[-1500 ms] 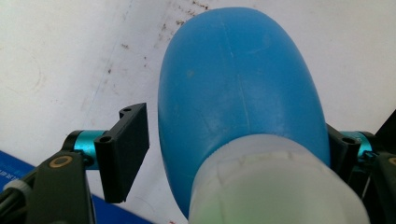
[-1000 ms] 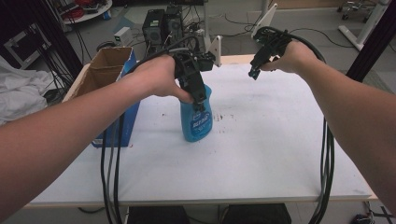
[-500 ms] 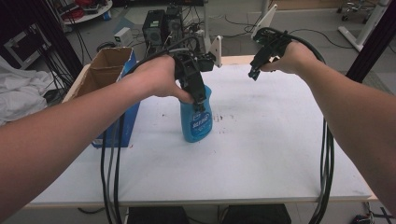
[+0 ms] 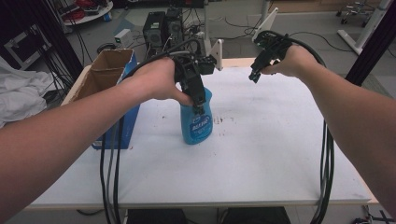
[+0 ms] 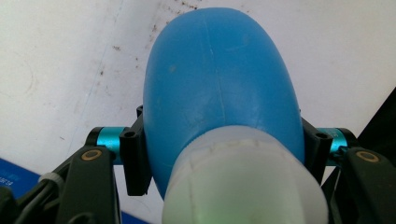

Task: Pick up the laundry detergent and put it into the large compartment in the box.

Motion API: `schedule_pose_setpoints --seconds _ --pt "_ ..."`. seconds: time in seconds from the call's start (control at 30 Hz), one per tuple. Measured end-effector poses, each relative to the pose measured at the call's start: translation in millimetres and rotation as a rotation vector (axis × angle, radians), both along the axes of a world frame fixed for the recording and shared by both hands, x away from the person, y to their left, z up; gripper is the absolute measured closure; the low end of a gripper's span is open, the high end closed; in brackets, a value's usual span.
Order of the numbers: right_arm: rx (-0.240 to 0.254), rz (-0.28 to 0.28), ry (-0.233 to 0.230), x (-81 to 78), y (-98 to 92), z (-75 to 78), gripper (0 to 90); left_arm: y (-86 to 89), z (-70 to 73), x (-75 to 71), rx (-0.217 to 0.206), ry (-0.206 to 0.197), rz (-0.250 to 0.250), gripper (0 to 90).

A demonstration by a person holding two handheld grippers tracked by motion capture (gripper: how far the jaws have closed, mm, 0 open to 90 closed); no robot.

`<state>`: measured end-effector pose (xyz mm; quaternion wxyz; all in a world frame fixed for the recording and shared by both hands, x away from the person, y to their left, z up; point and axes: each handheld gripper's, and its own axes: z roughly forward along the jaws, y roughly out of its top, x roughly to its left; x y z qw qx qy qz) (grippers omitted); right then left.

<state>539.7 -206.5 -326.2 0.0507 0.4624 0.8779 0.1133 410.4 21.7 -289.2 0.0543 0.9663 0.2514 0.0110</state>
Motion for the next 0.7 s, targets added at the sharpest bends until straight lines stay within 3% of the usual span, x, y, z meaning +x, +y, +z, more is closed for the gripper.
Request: schedule_pose_setpoints --seconds 0.37,0.53,0.6,0.7 --pt "0.008 -0.017 0.003 1.2 -3.5 -0.3 13.6 4.0 7.7 -3.0 -0.01 0.009 -0.01 36.7" --pt "0.004 -0.015 0.002 2.9 -3.6 -1.2 13.6 10.8 25.0 -6.3 -0.026 -0.009 -0.011 36.7" --pt "0.004 -0.014 0.006 3.1 -3.2 -1.8 13.6 10.8 25.0 -6.3 -0.026 -0.009 -0.011 36.8" --pt "0.0 -0.013 0.008 3.4 -2.3 -3.0 13.6 18.2 41.2 -9.0 -0.046 -0.017 -0.008 36.8"
